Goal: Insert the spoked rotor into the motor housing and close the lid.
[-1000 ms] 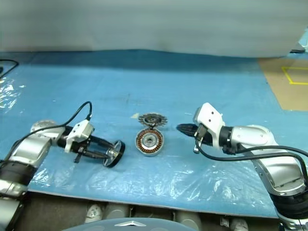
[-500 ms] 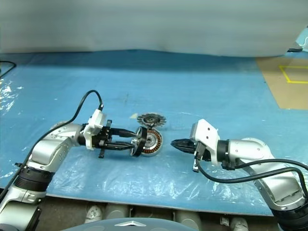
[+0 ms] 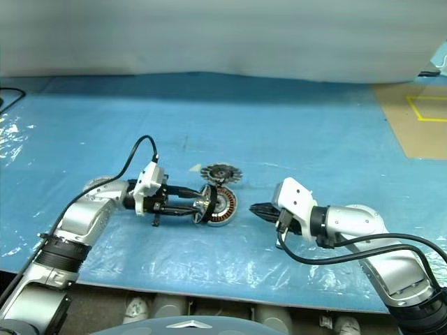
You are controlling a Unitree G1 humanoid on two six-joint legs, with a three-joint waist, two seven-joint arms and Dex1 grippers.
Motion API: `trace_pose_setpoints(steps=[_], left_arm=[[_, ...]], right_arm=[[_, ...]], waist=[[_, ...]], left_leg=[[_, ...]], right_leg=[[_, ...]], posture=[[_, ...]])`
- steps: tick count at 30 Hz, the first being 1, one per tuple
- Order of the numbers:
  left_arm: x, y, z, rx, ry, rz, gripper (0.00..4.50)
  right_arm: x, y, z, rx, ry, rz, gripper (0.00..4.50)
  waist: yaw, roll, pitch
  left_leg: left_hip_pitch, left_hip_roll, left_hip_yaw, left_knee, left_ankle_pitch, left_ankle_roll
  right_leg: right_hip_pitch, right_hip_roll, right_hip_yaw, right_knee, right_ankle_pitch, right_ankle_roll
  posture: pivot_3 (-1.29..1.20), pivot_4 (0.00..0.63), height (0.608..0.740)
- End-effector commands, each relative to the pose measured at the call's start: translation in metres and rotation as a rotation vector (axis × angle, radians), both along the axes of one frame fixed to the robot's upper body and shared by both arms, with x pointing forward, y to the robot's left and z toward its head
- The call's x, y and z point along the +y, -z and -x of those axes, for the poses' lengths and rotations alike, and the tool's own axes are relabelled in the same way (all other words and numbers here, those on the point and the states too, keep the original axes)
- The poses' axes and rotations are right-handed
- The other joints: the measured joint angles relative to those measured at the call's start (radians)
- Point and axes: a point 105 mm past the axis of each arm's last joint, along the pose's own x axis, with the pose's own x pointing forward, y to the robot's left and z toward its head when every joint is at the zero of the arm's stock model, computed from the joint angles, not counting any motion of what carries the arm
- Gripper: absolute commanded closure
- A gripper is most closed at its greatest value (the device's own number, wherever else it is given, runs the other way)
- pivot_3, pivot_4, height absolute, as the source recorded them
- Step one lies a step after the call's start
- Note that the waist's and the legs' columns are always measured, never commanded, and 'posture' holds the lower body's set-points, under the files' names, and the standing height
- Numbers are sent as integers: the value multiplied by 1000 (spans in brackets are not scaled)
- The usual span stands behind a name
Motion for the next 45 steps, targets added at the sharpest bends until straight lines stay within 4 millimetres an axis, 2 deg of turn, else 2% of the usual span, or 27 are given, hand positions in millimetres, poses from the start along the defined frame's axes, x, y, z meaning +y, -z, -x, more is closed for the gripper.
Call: trace_pose_setpoints(steps=[1,4,11,18,26,30,45], left_arm=[[-7,-25,0,-27,33,36,3133],[-11,-29,0,-16,40,31,3133],[-15,-11,-5,-12,32,-100,3133],[-22,-18,-17,-79,27,-143,3133],[-15,-15,-13,-83,63,-206,3133],[-13,-20,-17,-101,53,-216,3133],[-21,-9,-16,-132,79,-226,3133]], right_arm=[[-3,-8,-1,-31,9,-3,4500],[-3,-7,-2,-32,14,0,4500],[-4,-6,-4,-35,32,-1,4500],[-5,-5,-7,-37,43,-5,4500],[-9,1,-7,-39,59,2,4500],[-11,2,-7,-44,68,6,4500],[-13,0,-8,-64,72,21,4500]], waist=[[0,0,0],[-1,0,0],[0,0,0],[0,0,0],[0,0,0],[0,0,0],[0,0,0]], left_leg=[[0,0,0,0,0,0],[0,0,0,0,0,0],[0,0,0,1,0,0],[0,0,0,2,0,0],[0,0,0,1,0,0],[0,0,0,1,0,0],[0,0,0,2,0,0]], right_leg=[[0,0,0,0,0,0],[0,0,0,0,0,0],[0,0,0,1,0,0],[0,0,0,2,0,0],[0,0,0,2,0,0],[0,0,0,2,0,0],[0,0,0,2,0,0]], posture=[[0,150,740],[0,150,740],[0,150,740],[0,150,740],[0,150,740],[0,150,740],[0,150,740]])
